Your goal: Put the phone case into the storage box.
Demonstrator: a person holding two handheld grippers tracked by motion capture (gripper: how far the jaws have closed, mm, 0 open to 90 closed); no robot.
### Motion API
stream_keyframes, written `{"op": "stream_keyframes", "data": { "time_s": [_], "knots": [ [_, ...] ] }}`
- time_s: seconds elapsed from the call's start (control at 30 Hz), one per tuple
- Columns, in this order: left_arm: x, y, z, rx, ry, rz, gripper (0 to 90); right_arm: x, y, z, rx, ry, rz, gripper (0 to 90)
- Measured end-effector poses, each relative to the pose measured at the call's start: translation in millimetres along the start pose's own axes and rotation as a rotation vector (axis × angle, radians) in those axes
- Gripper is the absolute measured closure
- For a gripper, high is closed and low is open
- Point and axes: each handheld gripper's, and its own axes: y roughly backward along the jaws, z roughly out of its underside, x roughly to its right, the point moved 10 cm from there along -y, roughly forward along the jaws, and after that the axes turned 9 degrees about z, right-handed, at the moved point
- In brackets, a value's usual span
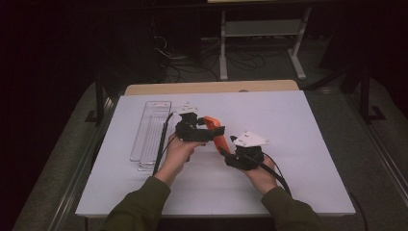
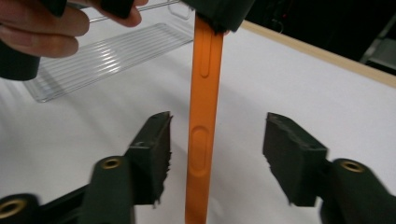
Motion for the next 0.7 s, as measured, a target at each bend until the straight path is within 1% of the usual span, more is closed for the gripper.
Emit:
{"op": "stream_keyframes", "data": {
  "time_s": [0.07, 0.13, 0.23, 0.27, 0.33, 0.4, 0.43, 0.47, 0.6, 0.67, 0.7],
  "knots": [
    [-1.3, 0.9, -0.3, -0.003, -0.013, -0.001, 15.7, 1.4, 0.5, 1.2, -0.015, -0.004, -0.011, 33.3],
    [-1.5, 1.4, -1.3, 0.003, -0.018, 0.0, 15.7, 0.8, 1.0, 1.7, -0.026, -0.016, -0.042, 28.8],
    [-1.4, 2.7, -2.1, 0.006, -0.014, -0.001, 15.7, 2.7, 1.0, 3.6, -0.049, -0.023, -0.066, 20.5],
    [-2.0, 3.3, -2.2, 0.004, -0.017, -0.005, 15.6, 3.8, 0.4, 4.0, -0.049, -0.016, -0.068, 18.4],
    [-2.2, 3.3, -2.7, 0.01, -0.009, -0.005, 15.6, 4.5, 0.2, 6.7, -0.07, -0.028, -0.079, 13.5],
    [-2.9, 4.3, -2.4, 0.003, -0.011, -0.003, 15.6, 5.4, 0.4, 8.3, -0.08, -0.028, -0.09, 12.9],
    [-2.8, 4.5, -2.8, 0.008, -0.009, -0.003, 15.6, 6.1, 1.1, 8.4, -0.081, -0.027, -0.091, 12.4],
    [-2.9, 5.1, -2.8, 0.006, -0.012, -0.003, 15.6, 6.9, 1.6, 8.4, -0.08, -0.019, -0.096, 11.7],
    [-1.5, 5.8, -4.6, 0.02, -0.006, 0.004, 15.5, 9.5, 2.8, 9.0, -0.087, -0.031, -0.114, 5.4],
    [-2.0, 7.1, -4.4, 0.013, -0.009, 0.004, 15.5, 10.7, 2.7, 10.5, -0.093, -0.031, -0.121, 1.0],
    [-2.2, 7.5, -4.8, 0.014, -0.009, 0.002, 15.5, 11.3, 3.1, 11.3, -0.098, -0.03, -0.121, 0.6]
  ]
}}
